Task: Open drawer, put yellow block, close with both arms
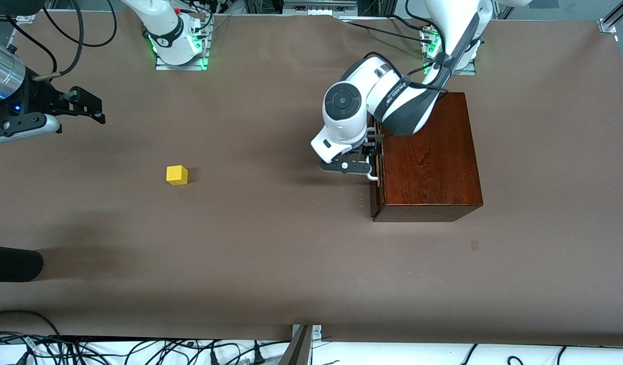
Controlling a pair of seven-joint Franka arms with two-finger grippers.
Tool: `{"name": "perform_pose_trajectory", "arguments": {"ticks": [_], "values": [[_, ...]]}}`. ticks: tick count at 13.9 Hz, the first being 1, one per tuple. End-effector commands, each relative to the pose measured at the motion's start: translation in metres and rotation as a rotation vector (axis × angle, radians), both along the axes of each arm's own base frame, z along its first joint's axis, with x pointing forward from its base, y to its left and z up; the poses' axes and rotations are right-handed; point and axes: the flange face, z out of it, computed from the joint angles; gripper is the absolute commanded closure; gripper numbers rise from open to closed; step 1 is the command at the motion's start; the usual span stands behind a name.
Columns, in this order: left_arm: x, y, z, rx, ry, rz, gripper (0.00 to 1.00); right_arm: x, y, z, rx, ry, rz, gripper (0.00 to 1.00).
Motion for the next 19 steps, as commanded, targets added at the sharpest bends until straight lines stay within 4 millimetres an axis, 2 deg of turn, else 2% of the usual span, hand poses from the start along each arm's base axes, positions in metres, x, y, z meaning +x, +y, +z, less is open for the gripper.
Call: {"name": "perform_pose_trajectory", "arguments": {"ticks": [1,5,8,12,16,19], "values": [[-0.006,0.009,-0.011,0.059,-0.050,-0.024,0.00,0.001,-0.002,0.003,-0.005,-0.003,0.005,0.00],[-0.012,0.006,-0.013,0.110,-0.075,-0.018,0.00,0.002,-0.002,0.001,-0.005,-0.001,0.003,0.00],[-0.019,0.016,-0.033,0.183,-0.073,-0.055,0.00,0.002,-0.002,0.002,-0.005,-0.004,0.003,0.00],[-0.025,0.013,-0.050,0.196,-0.062,-0.053,0.00,0.002,-0.003,0.002,-0.005,-0.004,0.002,0.00],[-0.032,-0.003,-0.062,0.188,-0.087,-0.025,0.00,0.003,-0.003,0.002,-0.005,-0.004,0.002,0.00],[-0.041,-0.023,-0.057,0.155,-0.108,-0.013,0.00,0.003,-0.005,0.000,-0.005,-0.001,-0.002,0.00]]}}
